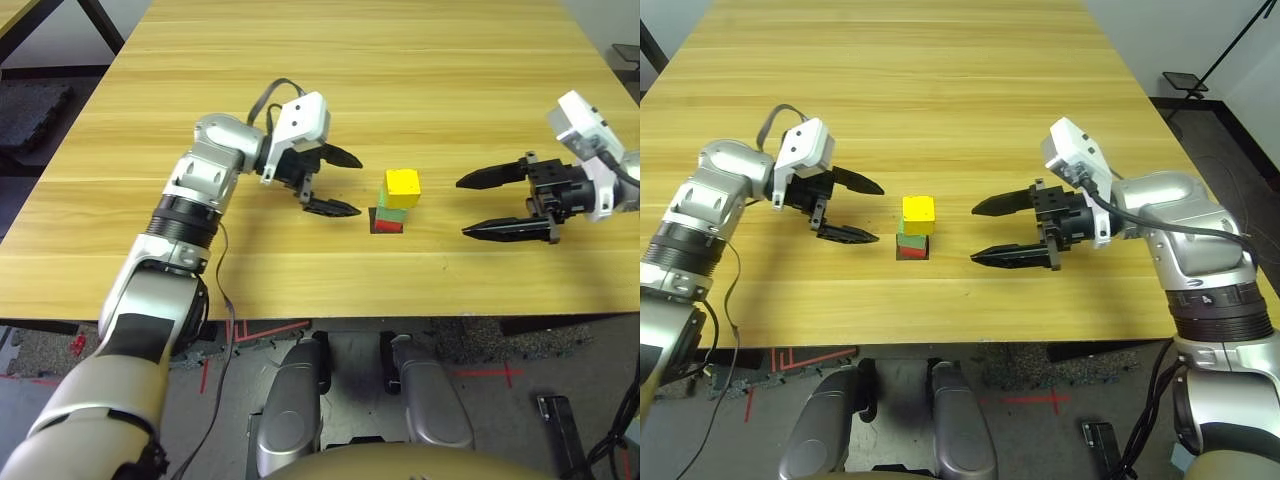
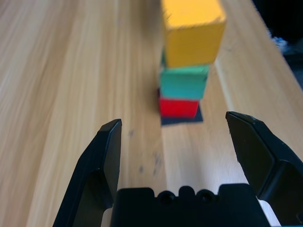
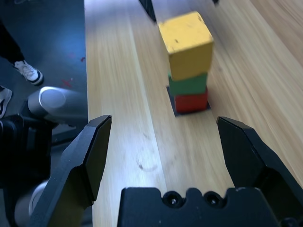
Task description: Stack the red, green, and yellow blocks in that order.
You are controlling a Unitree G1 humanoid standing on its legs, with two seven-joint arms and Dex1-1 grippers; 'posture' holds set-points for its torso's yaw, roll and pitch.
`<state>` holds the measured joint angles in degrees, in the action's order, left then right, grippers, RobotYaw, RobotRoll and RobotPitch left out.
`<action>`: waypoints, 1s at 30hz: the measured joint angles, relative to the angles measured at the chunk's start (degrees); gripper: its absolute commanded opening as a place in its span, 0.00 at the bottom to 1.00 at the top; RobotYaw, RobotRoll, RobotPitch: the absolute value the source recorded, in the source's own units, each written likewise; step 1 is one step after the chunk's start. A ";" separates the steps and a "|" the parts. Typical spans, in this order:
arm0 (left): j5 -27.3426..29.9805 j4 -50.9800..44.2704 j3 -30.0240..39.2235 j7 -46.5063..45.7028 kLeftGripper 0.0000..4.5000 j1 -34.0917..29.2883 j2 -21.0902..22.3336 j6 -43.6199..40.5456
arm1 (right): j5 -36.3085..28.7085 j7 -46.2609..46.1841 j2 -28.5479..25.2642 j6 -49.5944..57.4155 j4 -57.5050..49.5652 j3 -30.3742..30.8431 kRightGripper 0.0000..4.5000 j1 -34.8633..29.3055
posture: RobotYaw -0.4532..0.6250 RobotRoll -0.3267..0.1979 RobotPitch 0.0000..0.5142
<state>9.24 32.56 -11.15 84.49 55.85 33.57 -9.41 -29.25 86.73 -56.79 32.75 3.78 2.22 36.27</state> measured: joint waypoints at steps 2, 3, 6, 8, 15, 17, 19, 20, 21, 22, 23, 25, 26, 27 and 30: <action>0.12 3.22 2.04 -1.59 1.00 1.23 1.24 -0.70 | 0.41 1.12 -1.82 -1.34 2.55 -1.14 1.00 0.01 | 0.53 0.71 0.43; 0.30 5.56 3.54 -3.44 1.00 2.55 1.61 -1.17 | 1.08 1.38 -2.40 -2.27 4.67 -1.56 1.00 0.46 | 0.53 0.71 0.43; 0.37 11.71 8.52 -12.03 1.00 7.26 2.66 -1.38 | 2.84 0.15 -2.44 -5.19 11.89 -3.17 1.00 3.34 | 0.54 0.71 0.44; 0.02 14.47 12.13 -21.49 1.00 8.95 2.85 0.46 | 4.53 -3.19 -1.72 -7.55 17.03 -4.44 1.00 6.33 | 0.54 0.72 0.44; 1.12 5.53 26.24 -53.57 1.00 -1.89 -1.89 6.47 | 13.34 -44.19 11.79 -22.23 33.17 -14.46 1.00 15.93 | 0.54 0.74 0.46; 1.84 -1.24 29.27 -60.75 1.00 -7.56 -4.62 6.59 | 15.68 -55.07 13.27 -26.05 35.54 -16.69 1.00 16.26 | 0.54 0.74 0.46; 1.86 -5.78 30.95 -66.05 1.00 -11.18 -6.86 6.48 | 16.89 -60.79 14.27 -28.25 36.16 -18.04 1.00 16.03 | 0.54 0.74 0.46; 1.75 -8.54 31.14 -68.18 1.00 -12.76 -7.91 6.37 | 16.96 -62.90 14.85 -29.16 36.12 -18.77 1.00 15.59 | 0.54 0.74 0.48; 1.64 -11.27 31.05 -69.80 1.00 -14.13 -8.79 6.18 | 16.98 -64.59 15.53 -29.83 35.95 -19.19 1.00 14.87 | 0.54 0.74 0.48; 1.51 -13.31 30.93 -70.97 1.00 -14.96 -9.26 5.99 | 16.96 -65.65 16.21 -30.03 35.61 -19.39 1.00 14.04 | 0.54 0.74 0.48; 1.33 -15.07 30.88 -71.98 1.00 -15.69 -9.36 5.79 | 16.87 -66.31 16.84 -30.02 34.93 -19.51 1.00 13.09 | 0.54 0.74 0.48; 0.80 -18.37 30.89 -73.99 1.00 -16.69 -9.40 4.97 | 16.78 -67.42 17.65 -29.76 33.37 -19.82 1.00 10.47 | 0.54 0.75 0.49; 0.57 -19.46 30.94 -74.81 1.00 -17.10 -9.43 4.75 | 16.78 -67.81 17.83 -29.67 32.57 -19.89 1.00 9.36 | 0.54 0.75 0.50; 0.53 -20.63 30.96 -75.57 1.00 -17.73 -9.58 4.40 | 16.77 -68.31 18.02 -29.37 30.99 -20.19 1.00 7.86 | 0.54 0.75 0.50; 0.44 -23.70 30.93 -77.53 1.00 -20.78 -10.83 3.11 | 16.16 -70.74 19.46 -27.10 23.80 -22.28 1.00 1.36 | 0.53 0.74 0.51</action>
<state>9.68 8.86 19.78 6.96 35.08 22.74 -6.30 -13.09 15.99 -37.33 5.65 27.58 -20.06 37.63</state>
